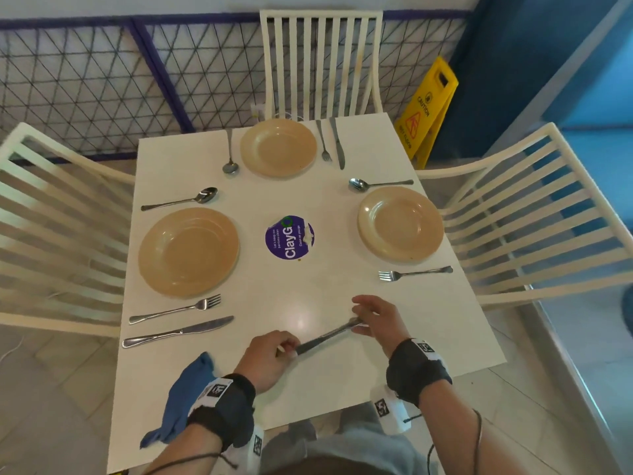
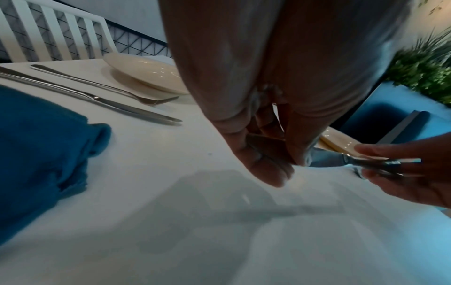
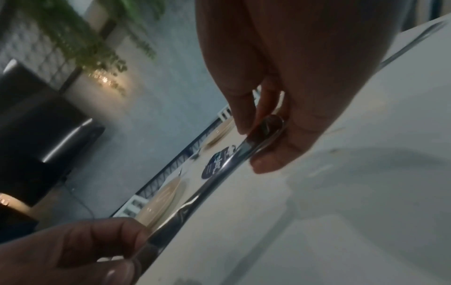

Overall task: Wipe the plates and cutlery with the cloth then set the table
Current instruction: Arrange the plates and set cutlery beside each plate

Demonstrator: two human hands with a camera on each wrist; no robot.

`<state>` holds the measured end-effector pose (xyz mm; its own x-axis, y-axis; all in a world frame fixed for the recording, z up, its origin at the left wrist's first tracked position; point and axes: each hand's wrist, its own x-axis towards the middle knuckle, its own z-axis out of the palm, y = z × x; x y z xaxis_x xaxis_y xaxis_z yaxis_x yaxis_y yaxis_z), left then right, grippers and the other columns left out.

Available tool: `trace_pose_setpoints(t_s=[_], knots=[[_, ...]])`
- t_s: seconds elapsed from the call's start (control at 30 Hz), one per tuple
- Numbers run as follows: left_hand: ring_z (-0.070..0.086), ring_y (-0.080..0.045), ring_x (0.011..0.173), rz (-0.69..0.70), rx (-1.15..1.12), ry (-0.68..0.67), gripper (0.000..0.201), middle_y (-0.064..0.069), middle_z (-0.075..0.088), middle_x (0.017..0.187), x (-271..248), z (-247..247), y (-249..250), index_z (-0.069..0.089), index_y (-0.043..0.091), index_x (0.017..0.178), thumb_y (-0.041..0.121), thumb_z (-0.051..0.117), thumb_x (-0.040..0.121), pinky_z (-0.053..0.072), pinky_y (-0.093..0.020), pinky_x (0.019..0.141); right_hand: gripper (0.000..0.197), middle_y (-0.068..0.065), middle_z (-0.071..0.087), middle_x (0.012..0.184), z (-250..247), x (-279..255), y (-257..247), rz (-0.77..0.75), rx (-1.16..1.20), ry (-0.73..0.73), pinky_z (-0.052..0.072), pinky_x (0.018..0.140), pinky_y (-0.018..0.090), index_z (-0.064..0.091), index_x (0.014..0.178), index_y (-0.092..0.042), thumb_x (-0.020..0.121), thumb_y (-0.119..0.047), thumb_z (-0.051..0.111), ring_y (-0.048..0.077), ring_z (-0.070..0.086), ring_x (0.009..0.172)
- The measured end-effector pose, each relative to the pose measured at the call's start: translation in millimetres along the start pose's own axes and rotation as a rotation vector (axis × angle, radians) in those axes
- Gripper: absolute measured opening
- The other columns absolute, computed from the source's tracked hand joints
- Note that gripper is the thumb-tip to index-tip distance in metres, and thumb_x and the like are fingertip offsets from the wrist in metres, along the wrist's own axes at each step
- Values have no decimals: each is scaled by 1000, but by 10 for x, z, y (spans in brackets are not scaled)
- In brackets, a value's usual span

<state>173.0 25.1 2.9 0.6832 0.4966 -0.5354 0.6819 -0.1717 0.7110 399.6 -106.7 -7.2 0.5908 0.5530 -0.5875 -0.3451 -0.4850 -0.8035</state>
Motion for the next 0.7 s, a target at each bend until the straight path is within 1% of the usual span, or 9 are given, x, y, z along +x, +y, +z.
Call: trace_pose_setpoints(t_s=[0.07, 0.13, 0.2, 0.3, 0.4, 0.5, 0.6, 0.63, 0.7], knots=[[65, -14, 77, 17, -33, -11, 20, 5, 69, 90, 27, 8, 102, 68, 34, 88, 14, 66, 92, 54, -27, 77, 17, 23, 64, 94, -132, -84, 8, -10, 87, 7, 61, 71, 32, 70, 105, -2, 93, 5, 60, 30, 69, 82], [67, -14, 72, 18, -88, -20, 16, 1, 69, 88, 56, 29, 220, 71, 27, 92, 12, 66, 92, 57, -29, 76, 18, 23, 65, 92, -287, -136, 25, 7, 209, 19, 61, 75, 34, 68, 108, 2, 91, 7, 63, 33, 69, 86], [67, -13, 67, 13, -102, -23, 14, 0, 69, 83, 106, 71, 343, 71, 25, 94, 12, 65, 94, 58, -29, 74, 20, 21, 68, 91, -465, -177, 47, 27, 355, 28, 62, 80, 38, 65, 111, 6, 91, 6, 64, 31, 71, 87], [63, -11, 63, 13, -72, -10, 13, 2, 67, 73, 221, 187, 544, 72, 25, 94, 15, 65, 93, 56, -32, 72, 21, 13, 72, 86, -719, -214, 96, 32, 523, 50, 61, 86, 42, 64, 112, 4, 91, 8, 63, 25, 74, 85], [61, -8, 75, 65, 21, 42, 12, 9, 67, 82, 340, 385, 791, 74, 25, 97, 17, 68, 91, 48, -20, 73, 21, 17, 70, 91, -997, -188, 161, 53, 623, 132, 62, 83, 41, 63, 110, 5, 90, 10, 62, 29, 72, 86], [64, -12, 86, 103, 87, 71, 17, 8, 69, 91, 443, 614, 1040, 73, 27, 100, 16, 71, 87, 49, -22, 79, 21, 21, 68, 95, -1311, -111, 192, 88, 660, 230, 64, 77, 38, 62, 109, 5, 89, 11, 63, 35, 69, 90], [63, -14, 94, 127, 210, 100, 25, 5, 68, 100, 596, 883, 1236, 73, 27, 108, 16, 72, 86, 44, -21, 82, 19, 21, 66, 92, -1629, 18, 194, 101, 615, 289, 64, 67, 30, 62, 105, 6, 88, 13, 64, 32, 68, 85], [62, -16, 95, 129, 246, 113, 27, 3, 66, 101, 666, 994, 1307, 73, 27, 111, 16, 72, 86, 42, -21, 81, 18, 20, 66, 90, -1751, 73, 194, 107, 566, 302, 63, 66, 28, 63, 103, 6, 87, 13, 65, 30, 68, 82], [62, -18, 96, 135, 295, 134, 31, 1, 64, 102, 754, 1116, 1383, 72, 27, 115, 16, 70, 86, 43, -23, 81, 17, 19, 66, 87, -1874, 194, 177, 126, 441, 326, 62, 71, 28, 65, 102, 6, 86, 12, 68, 27, 68, 78]])
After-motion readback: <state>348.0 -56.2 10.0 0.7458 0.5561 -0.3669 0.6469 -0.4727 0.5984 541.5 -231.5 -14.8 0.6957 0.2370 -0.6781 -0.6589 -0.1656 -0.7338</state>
